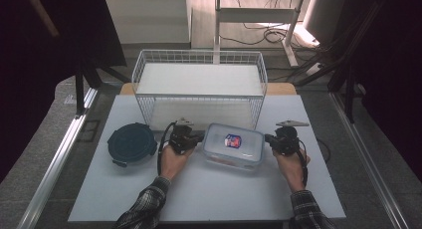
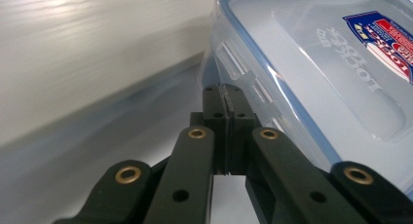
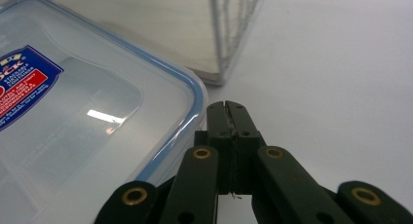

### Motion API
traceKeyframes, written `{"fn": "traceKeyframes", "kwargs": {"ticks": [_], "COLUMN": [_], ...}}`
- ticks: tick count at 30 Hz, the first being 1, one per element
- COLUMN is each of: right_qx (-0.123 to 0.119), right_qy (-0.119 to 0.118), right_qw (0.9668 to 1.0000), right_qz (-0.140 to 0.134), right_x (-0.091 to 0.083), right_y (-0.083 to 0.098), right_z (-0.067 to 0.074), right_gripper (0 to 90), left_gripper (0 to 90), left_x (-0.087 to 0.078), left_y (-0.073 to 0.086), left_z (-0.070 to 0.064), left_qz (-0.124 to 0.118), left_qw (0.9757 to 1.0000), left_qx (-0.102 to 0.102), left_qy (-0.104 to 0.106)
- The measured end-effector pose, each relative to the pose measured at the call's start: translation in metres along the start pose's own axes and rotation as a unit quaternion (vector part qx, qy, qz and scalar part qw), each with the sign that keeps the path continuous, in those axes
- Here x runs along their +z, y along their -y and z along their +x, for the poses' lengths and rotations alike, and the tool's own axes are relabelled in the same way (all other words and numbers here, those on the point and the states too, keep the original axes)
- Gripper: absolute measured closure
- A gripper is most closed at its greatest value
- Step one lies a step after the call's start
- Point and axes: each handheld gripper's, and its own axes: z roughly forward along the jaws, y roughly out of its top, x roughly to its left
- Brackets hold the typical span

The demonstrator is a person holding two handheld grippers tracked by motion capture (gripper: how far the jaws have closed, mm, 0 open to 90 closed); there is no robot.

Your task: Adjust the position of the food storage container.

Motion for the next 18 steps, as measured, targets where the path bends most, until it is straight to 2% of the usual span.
{"fn": "traceKeyframes", "kwargs": {"ticks": [3,4,6,8,9,10,13,17,18], "right_qx": [-0.011,-0.011,-0.02,-0.029,-0.035,-0.039,-0.05,-0.061,-0.064], "right_qy": [-0.013,-0.013,-0.026,-0.038,-0.046,-0.05,-0.063,-0.073,-0.077], "right_qw": [0.9999,0.9999,0.9994,0.9988,0.9982,0.9979,0.9966,0.9952,0.9947], "right_qz": [0.002,0.002,0.006,0.01,0.013,0.013,0.017,0.024,0.025], "right_x": [0.004,0.004,0.006,0.006,0.006,0.006,0.007,0.004,0.002], "right_y": [-0.001,-0.001,-0.001,0.0,0.001,0.001,0.004,0.008,0.01], "right_z": [0.01,0.01,0.022,0.031,0.037,0.041,0.056,0.072,0.075], "right_gripper": [89.7,89.7,89.8,89.7,89.7,89.8,89.8,89.7,89.7], "left_gripper": [90.0,90.0,90.0,90.0,90.0,90.0,90.0,90.0,90.0], "left_x": [-0.018,-0.018,-0.034,-0.047,-0.047,-0.057,-0.073,-0.09,-0.094], "left_y": [0.013,0.013,0.023,0.033,0.033,0.042,0.058,0.07,0.073], "left_z": [-0.006,-0.006,-0.009,-0.01,-0.01,-0.01,-0.01,-0.014,-0.014], "left_qz": [0.01,0.01,0.022,0.026,0.026,0.023,0.018,0.03,0.028], "left_qw": [0.9998,0.9998,0.9992,0.9988,0.9988,0.9988,0.9986,0.9984,0.9984], "left_qx": [0.002,0.002,0.005,-0.006,-0.006,-0.017,-0.033,-0.025,-0.03], "left_qy": [-0.015,-0.015,-0.033,-0.041,-0.041,-0.041,-0.038,-0.042,-0.04]}}
